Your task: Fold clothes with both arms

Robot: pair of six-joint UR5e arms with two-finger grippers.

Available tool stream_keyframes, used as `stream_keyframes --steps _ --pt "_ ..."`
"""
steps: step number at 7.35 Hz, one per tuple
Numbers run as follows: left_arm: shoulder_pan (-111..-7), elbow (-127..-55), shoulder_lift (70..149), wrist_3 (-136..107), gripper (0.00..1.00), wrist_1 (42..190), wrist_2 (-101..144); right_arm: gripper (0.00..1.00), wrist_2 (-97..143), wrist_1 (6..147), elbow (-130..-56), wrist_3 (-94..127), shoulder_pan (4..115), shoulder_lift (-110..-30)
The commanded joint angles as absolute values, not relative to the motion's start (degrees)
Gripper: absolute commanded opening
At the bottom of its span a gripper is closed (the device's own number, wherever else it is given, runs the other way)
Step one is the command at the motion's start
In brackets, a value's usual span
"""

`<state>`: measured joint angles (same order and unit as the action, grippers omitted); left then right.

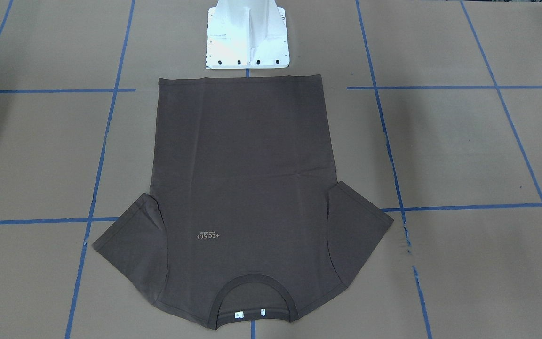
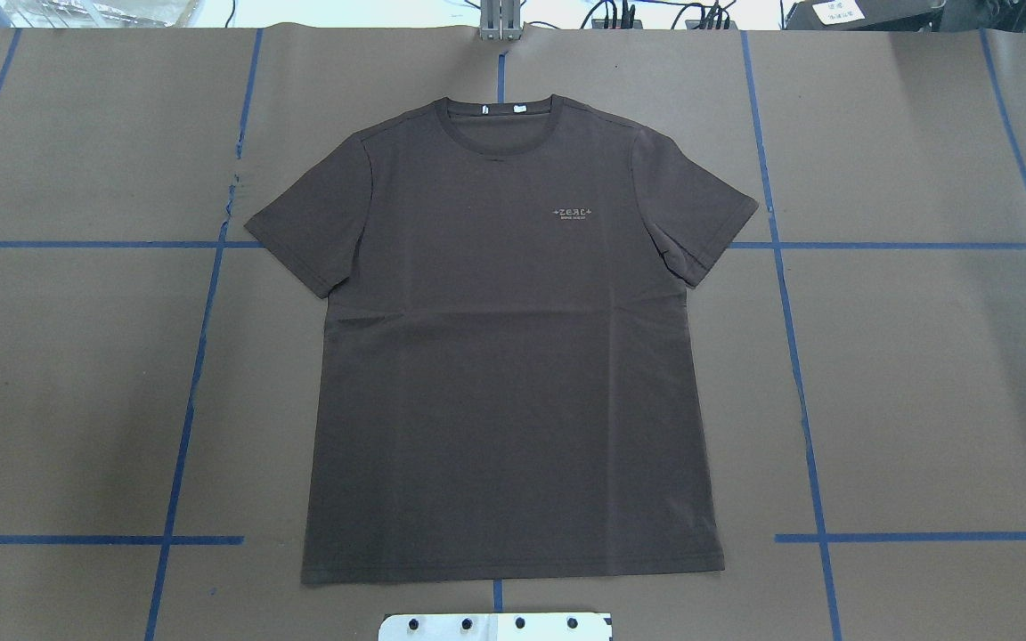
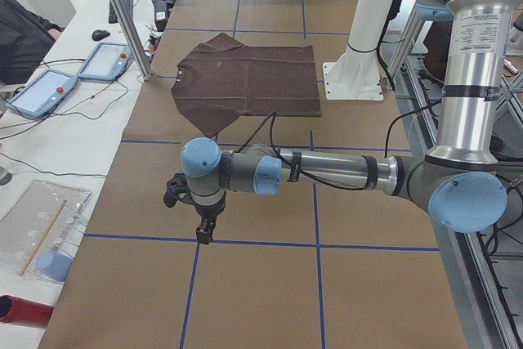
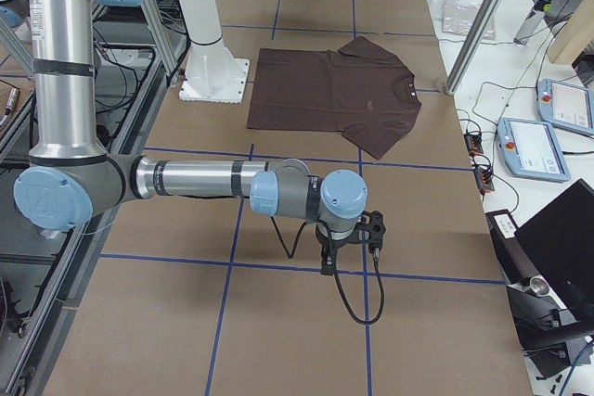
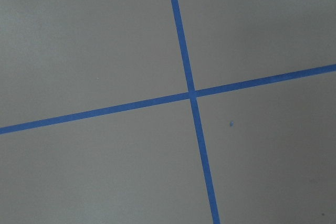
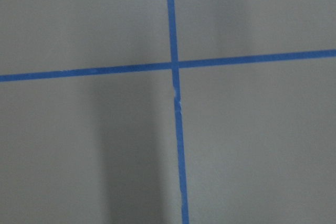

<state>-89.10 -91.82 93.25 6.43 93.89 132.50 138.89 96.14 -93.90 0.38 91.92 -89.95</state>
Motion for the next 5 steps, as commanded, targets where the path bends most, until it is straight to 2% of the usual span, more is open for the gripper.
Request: stream_keyframes --steps 1,2,5 --pt "-88.95 -90.02 96.92 6.33 1.0 100.16 132.89 1.0 140.27 96.06 -92.38 0.44 87.39 -81.78" --pt "-88.86 -89.39 97.64 6.24 1.0 107.5 133.15 1.0 140.88 96.24 -91.59 1.14 85.28 -77.48" --pt "-88.42 -86.67 100.09 -3.12 1.0 113.7 136.93 1.0 143.08 91.07 -85.1 10.32 77.28 -70.69"
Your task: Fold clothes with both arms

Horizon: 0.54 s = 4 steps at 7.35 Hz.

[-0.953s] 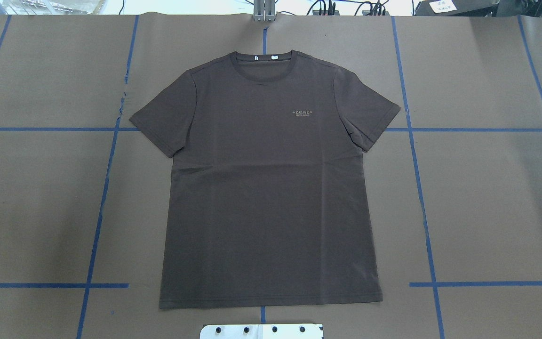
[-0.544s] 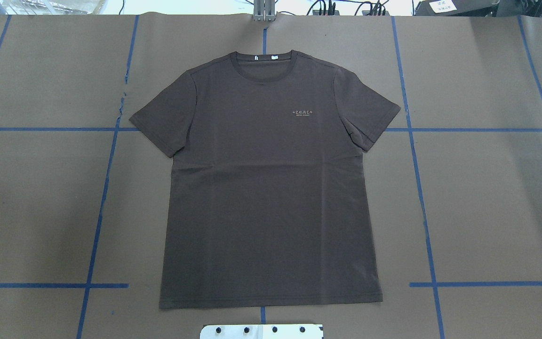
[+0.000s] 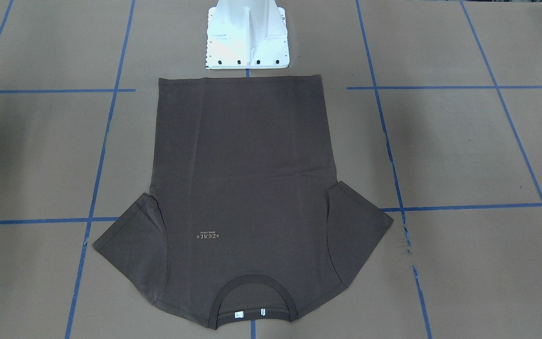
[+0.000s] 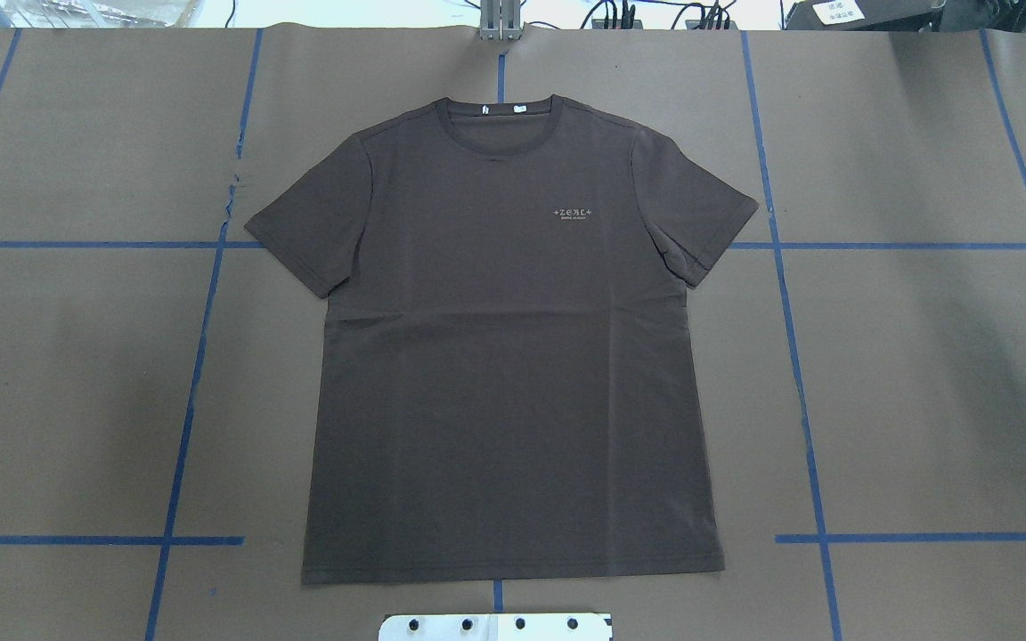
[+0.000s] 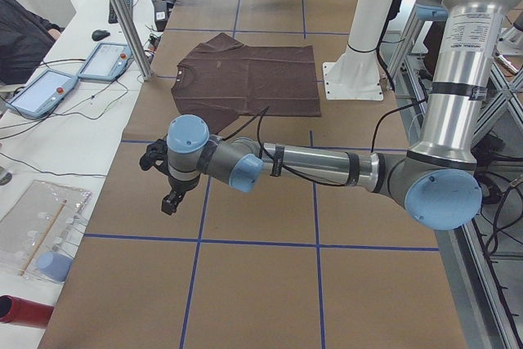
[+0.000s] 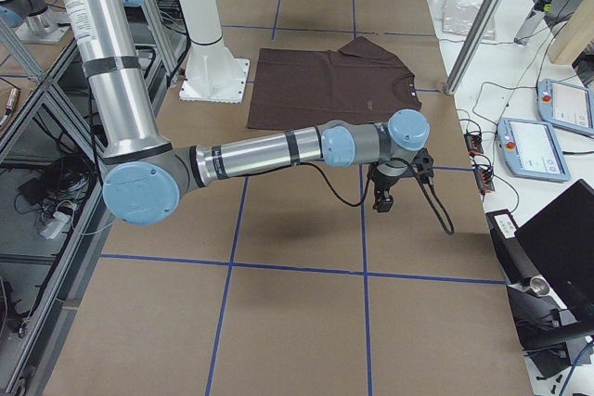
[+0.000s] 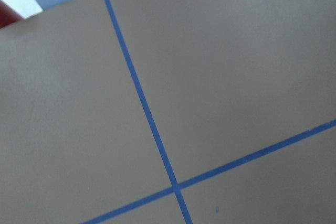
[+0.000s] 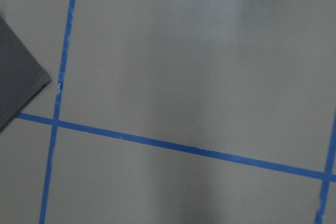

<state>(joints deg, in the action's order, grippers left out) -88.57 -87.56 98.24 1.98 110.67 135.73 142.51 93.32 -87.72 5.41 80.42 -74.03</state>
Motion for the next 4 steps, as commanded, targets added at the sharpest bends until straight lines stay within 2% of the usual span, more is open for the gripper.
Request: stream_keyframes --steps 1,2,4 --pt "-88.33 -86.31 100.28 -4.29 1.0 114.86 137.02 1.0 143.0 86.36 -84.3 12.11 73.51 -69.62" --pt "-87.63 -86.57 100.28 -5.18 1.0 114.87 137.02 1.0 142.74 77.09 -80.55 14.57 72.08 -69.61" --pt "-87.54 -86.84 100.37 -5.36 1.0 114.87 137.02 1.0 130.08 60.88 -75.43 34.08 65.09 -67.09"
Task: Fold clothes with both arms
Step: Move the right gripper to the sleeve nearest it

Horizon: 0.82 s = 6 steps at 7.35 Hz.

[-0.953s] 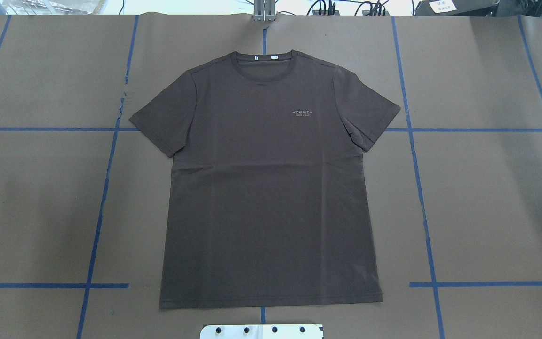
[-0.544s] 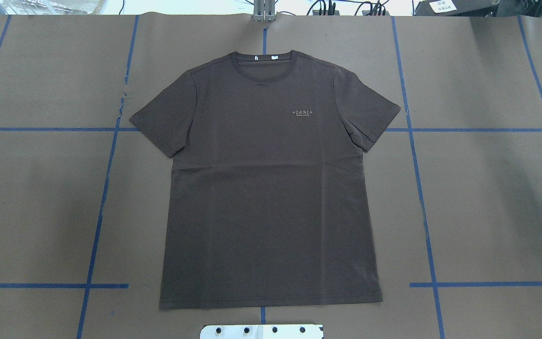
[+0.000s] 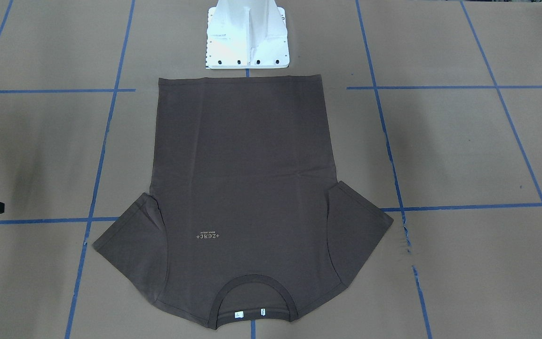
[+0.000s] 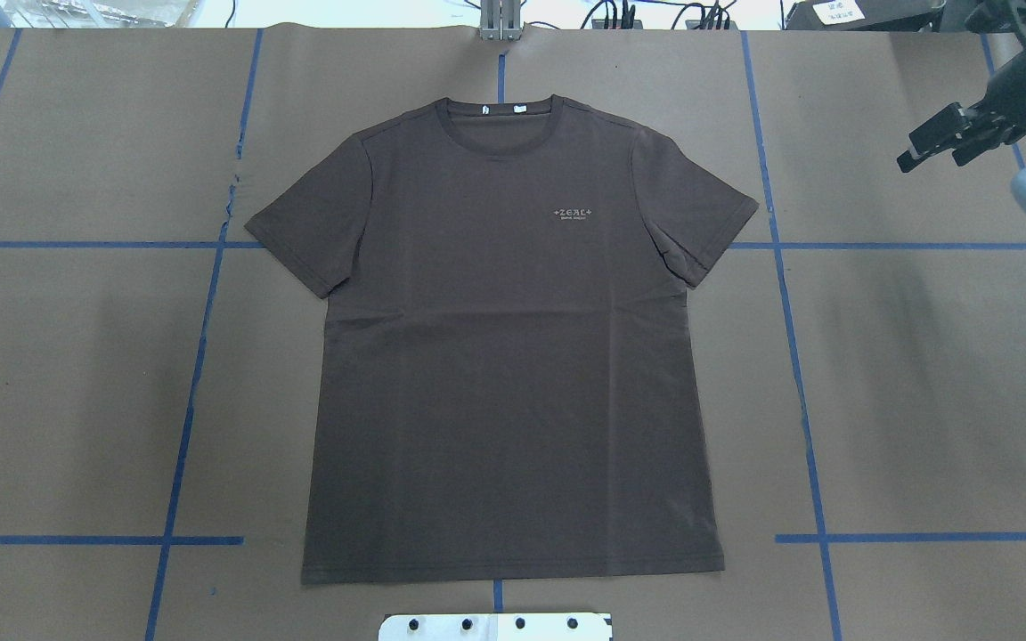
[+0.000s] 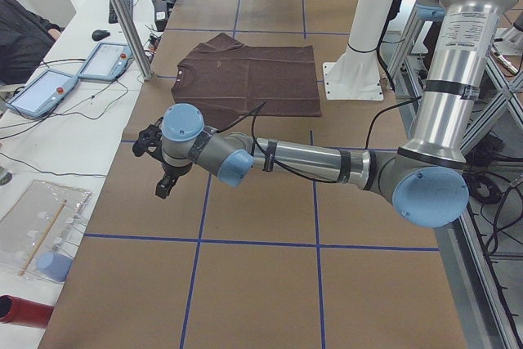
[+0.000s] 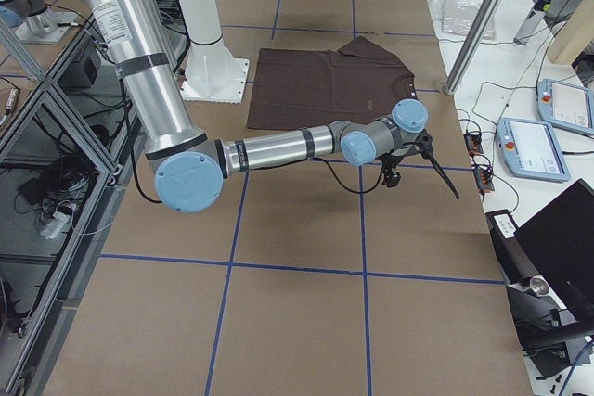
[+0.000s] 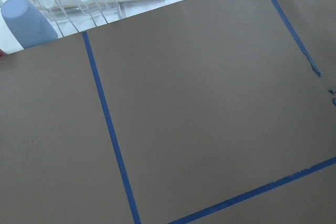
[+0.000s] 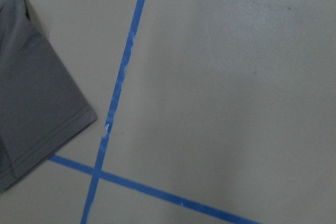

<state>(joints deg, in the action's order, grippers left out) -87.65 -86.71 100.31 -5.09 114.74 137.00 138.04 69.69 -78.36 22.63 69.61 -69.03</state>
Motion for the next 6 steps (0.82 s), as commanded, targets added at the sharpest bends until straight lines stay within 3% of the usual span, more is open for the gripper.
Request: stream_keyframes --steps 1,6 --pt "-87.54 -86.92 100.81 -5.36 1.0 114.87 137.02 1.0 127.9 60.73 -73.5 35.67 61.47 -64.54" --pt "-87.54 -86.4 101.16 -5.27 1.0 114.87 137.02 1.0 121.99 60.47 -67.78 46.32 54.58 -56.7"
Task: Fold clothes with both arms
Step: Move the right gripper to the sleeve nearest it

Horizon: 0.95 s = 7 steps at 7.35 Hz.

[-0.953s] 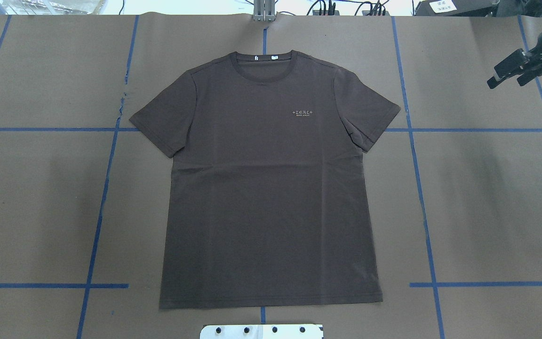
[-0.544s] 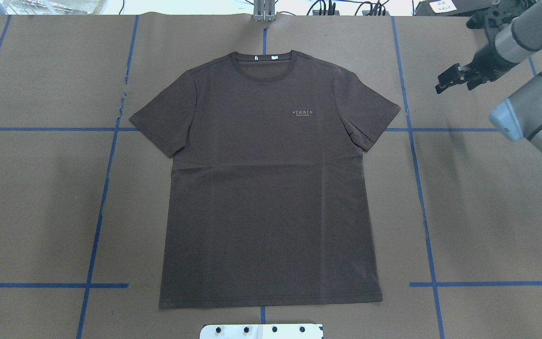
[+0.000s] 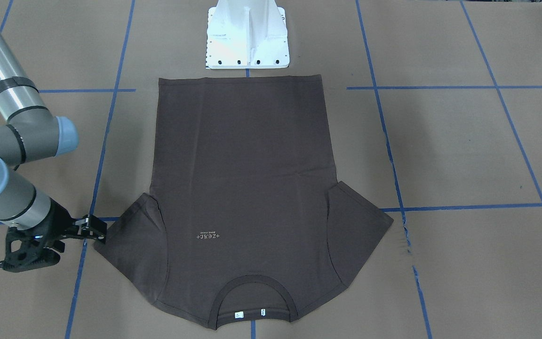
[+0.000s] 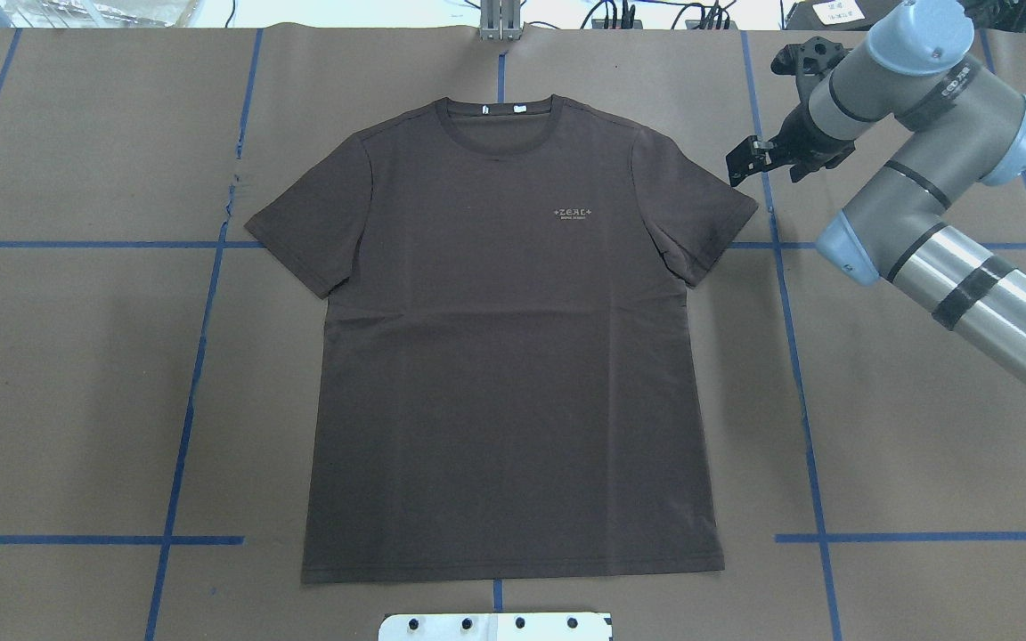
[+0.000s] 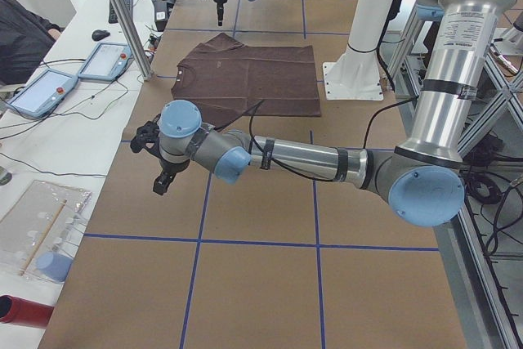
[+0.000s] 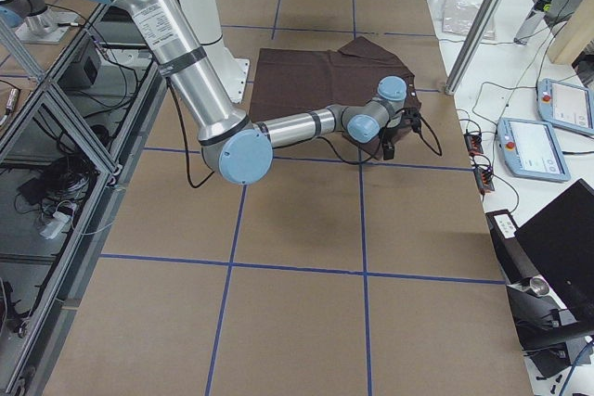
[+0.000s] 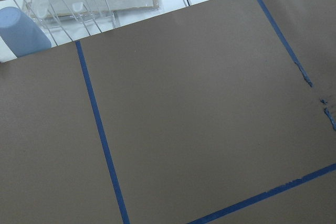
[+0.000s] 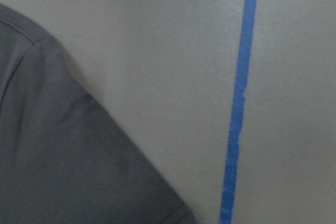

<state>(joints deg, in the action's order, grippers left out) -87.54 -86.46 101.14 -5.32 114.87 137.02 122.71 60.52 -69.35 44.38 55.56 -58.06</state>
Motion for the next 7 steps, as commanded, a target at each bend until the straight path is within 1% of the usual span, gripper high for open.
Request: stream_keyframes --steps 1,5,6,7 --pt "-87.54 -86.22 101.6 -5.36 1.0 114.87 137.02 1.0 121.99 60.47 -67.15 46.32 54.41 -56.78" --pt "-87.54 -86.05 101.78 -5.36 1.0 114.87 137.02 1.0 121.9 60.64 -66.09 46.23 53.79 -57.39" --pt "-87.54 -86.04 101.86 -5.36 1.0 114.87 137.02 0.97 121.9 60.73 -66.01 46.23 53.79 -57.39" --pt "-87.54 -86.04 101.87 -5.36 1.0 114.87 137.02 0.89 121.9 60.73 -66.01 46.23 53.79 -57.39"
